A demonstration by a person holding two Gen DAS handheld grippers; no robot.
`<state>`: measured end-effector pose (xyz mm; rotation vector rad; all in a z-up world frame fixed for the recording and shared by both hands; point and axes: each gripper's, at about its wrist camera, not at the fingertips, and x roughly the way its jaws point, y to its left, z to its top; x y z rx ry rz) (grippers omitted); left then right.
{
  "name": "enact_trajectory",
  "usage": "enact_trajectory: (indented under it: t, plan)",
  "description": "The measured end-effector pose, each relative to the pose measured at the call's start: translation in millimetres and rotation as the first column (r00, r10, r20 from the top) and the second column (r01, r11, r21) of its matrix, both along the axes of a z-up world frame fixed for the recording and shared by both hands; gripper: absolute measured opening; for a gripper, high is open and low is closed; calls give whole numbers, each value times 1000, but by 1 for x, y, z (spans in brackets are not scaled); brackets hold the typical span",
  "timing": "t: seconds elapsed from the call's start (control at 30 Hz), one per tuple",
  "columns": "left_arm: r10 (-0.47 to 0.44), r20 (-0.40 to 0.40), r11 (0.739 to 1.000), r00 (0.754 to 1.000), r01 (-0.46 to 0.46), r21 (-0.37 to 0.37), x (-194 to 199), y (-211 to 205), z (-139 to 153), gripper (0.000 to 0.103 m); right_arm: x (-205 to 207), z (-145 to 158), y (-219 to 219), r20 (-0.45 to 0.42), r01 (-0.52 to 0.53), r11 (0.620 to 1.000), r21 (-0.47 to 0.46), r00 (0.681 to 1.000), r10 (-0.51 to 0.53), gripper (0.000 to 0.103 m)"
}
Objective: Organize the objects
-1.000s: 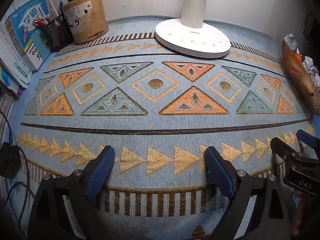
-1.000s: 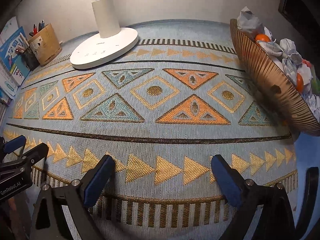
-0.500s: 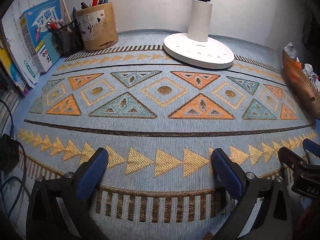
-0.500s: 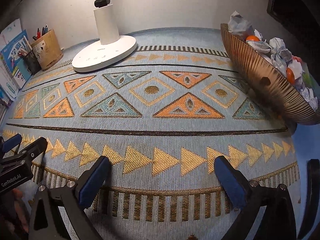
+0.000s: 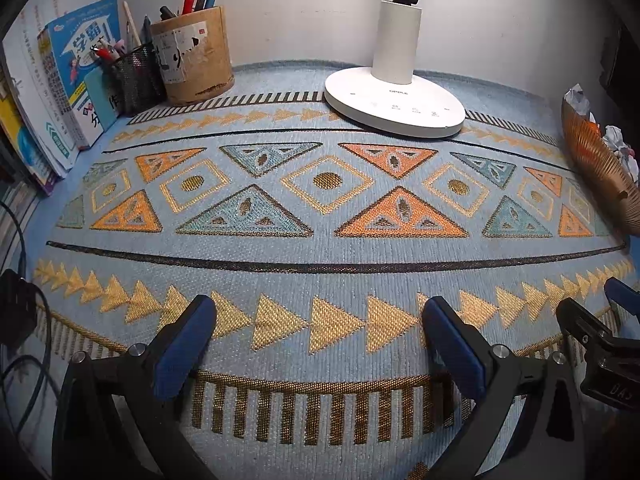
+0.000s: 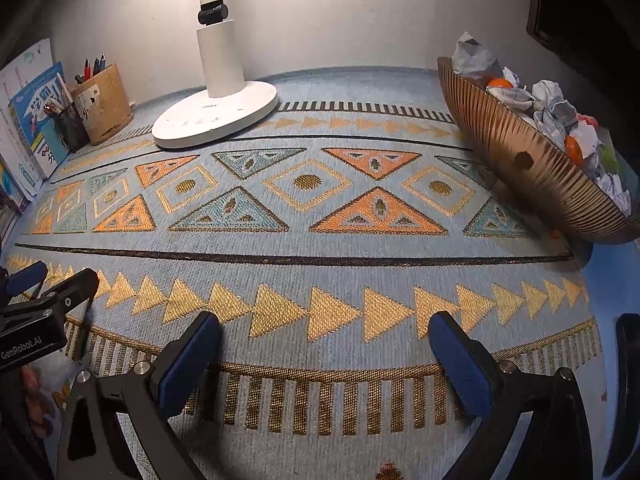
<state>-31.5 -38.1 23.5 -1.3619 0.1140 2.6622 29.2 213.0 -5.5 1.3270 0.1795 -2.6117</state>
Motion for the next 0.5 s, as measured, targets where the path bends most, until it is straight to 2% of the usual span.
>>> enact_trajectory:
  t: [0.5]
  plan:
    - [10,-2,1000,1000,-10,-3,-1,0,1,103,-1,-1,0,-2,6,1000,1,1000,-6,103]
